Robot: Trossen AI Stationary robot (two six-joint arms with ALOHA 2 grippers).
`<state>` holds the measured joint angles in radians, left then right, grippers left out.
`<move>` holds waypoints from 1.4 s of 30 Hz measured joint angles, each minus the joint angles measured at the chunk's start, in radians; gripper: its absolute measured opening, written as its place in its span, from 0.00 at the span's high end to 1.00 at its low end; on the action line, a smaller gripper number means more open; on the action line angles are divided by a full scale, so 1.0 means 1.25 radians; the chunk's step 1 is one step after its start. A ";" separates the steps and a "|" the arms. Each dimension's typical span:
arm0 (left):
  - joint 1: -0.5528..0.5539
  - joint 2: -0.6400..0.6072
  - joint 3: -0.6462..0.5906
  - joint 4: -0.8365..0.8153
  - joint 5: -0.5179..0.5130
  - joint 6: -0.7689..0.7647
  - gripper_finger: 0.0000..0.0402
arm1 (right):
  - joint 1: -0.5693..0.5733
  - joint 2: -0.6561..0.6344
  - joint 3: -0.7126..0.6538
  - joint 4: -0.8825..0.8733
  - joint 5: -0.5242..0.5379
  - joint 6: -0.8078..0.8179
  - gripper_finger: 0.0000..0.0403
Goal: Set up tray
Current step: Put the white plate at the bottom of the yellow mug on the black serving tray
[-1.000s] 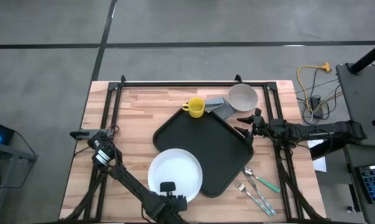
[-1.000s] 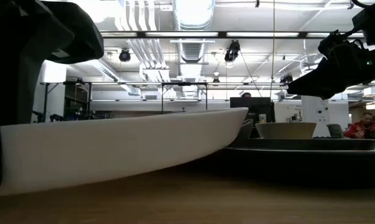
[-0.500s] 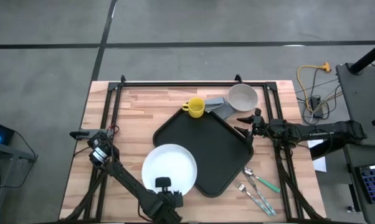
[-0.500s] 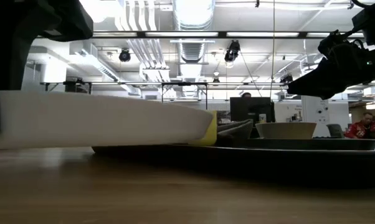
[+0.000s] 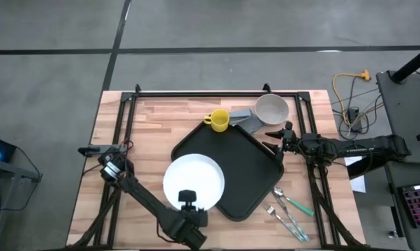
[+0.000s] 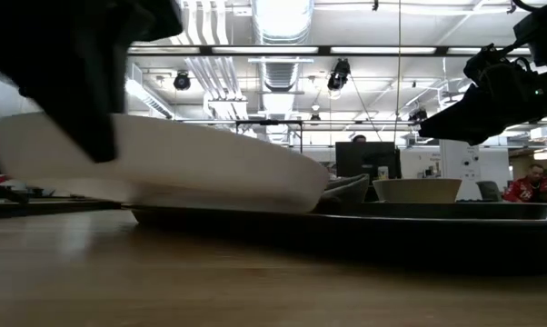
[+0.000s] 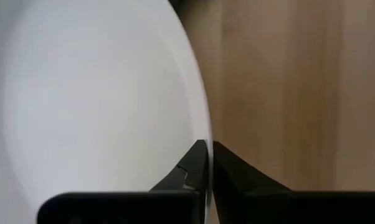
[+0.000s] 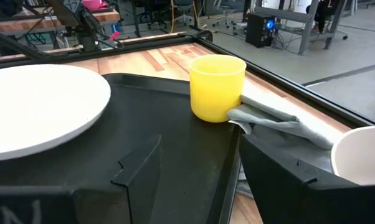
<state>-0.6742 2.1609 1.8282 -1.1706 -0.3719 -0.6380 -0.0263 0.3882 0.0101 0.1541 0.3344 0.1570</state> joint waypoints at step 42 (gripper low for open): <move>0.080 -0.020 0.008 0.008 -0.151 0.222 1.00 | 0.000 0.000 0.000 0.000 -0.001 0.000 0.48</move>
<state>-0.5747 2.1365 1.8385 -1.1606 -0.5605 -0.3603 -0.0265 0.3878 0.0101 0.1539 0.3332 0.1570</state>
